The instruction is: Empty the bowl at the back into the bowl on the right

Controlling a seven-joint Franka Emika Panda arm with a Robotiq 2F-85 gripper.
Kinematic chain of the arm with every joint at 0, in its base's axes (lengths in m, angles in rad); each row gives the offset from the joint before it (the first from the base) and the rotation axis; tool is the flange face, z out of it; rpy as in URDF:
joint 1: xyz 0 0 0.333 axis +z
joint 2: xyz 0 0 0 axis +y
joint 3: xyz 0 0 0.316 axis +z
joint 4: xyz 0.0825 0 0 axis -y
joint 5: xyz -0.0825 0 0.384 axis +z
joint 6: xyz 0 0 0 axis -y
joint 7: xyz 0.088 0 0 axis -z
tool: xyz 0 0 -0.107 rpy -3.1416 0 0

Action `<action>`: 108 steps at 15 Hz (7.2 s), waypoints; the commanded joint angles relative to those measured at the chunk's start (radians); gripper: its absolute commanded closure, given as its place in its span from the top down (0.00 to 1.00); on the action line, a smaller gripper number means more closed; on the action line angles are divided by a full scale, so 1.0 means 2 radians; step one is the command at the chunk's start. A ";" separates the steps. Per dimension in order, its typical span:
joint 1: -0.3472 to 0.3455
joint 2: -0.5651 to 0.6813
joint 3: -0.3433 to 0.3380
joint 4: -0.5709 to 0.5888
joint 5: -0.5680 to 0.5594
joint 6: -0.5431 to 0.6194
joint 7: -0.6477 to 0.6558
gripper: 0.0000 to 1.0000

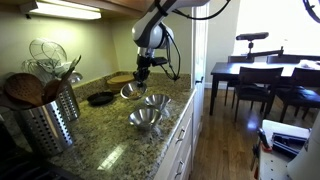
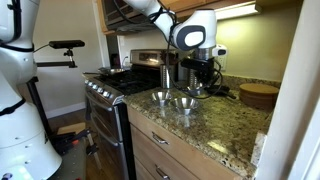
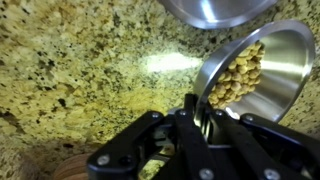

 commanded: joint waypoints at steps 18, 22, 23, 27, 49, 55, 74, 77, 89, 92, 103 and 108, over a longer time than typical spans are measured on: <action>0.054 -0.195 -0.092 -0.214 -0.244 0.070 0.239 0.08; 0.062 -0.207 -0.089 -0.223 -0.289 0.061 0.288 0.08; 0.063 -0.210 -0.088 -0.225 -0.298 0.059 0.296 0.08; 0.065 -0.219 -0.087 -0.235 -0.338 0.053 0.330 0.08; 0.079 -0.233 -0.055 -0.243 -0.531 -0.040 0.476 0.08; 0.084 -0.230 -0.047 -0.241 -0.563 -0.063 0.493 0.08; 0.098 -0.202 -0.030 -0.208 -0.646 -0.109 0.509 0.08; 0.100 -0.195 -0.030 -0.200 -0.657 -0.110 0.509 0.08; 0.108 -0.177 -0.028 -0.185 -0.710 -0.138 0.527 0.08; 0.111 -0.179 -0.025 -0.189 -0.713 -0.148 0.528 0.08; 0.132 -0.182 -0.004 -0.195 -0.735 -0.197 0.531 0.08; 0.137 -0.182 0.004 -0.200 -0.742 -0.215 0.533 0.08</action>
